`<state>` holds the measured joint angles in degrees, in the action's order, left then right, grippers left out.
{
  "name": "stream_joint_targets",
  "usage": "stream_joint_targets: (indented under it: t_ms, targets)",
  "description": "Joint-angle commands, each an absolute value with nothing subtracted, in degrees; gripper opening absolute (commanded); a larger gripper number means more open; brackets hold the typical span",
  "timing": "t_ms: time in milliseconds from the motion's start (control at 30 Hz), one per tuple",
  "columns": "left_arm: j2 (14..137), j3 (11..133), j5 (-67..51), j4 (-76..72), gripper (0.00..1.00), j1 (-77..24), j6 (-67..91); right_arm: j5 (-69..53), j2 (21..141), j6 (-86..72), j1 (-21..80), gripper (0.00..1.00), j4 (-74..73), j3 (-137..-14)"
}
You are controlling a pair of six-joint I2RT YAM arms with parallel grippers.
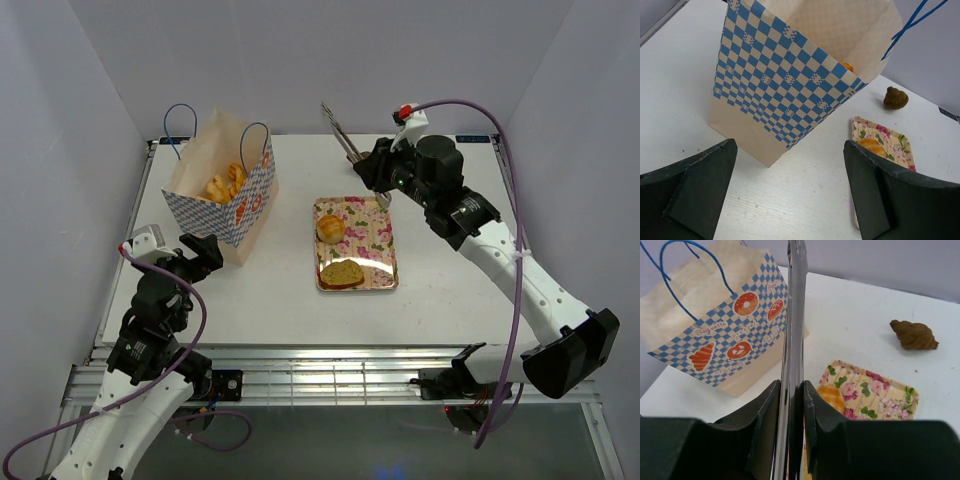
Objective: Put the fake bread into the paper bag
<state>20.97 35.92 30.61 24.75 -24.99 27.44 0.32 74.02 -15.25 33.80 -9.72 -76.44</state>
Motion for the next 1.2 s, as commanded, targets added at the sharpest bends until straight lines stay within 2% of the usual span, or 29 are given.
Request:
stream_joint_targets:
  t_ms: [0, 233, 467, 867, 1167]
  targets:
    - [20.74, 35.51, 30.15, 23.64, 0.98, -25.31, 27.25, -2.2, 76.29, -14.15, 34.19, 0.28, -9.06, -79.37]
    - [20.74, 35.51, 29.79, 23.73, 0.98, -25.31, 27.33, 6.56, 79.1, -14.24, 34.01, 0.44, -7.82, -73.48]
    - [20.92, 35.51, 29.88, 23.64, 0.98, -25.4, 27.25, 8.09, 87.43, -13.54, 30.41, 0.44, -7.3, -74.61]
    - [20.04, 35.42, 30.32, 23.64, 0.98, -25.4, 27.25, 3.52, 104.05, -8.09, 20.84, 0.47, -7.38, -87.18]
    - [19.07, 35.42, 30.59, 23.64, 0.98, -25.4, 27.16, 2.11, 112.41, -2.38, 19.16, 0.54, -8.96, -96.23]
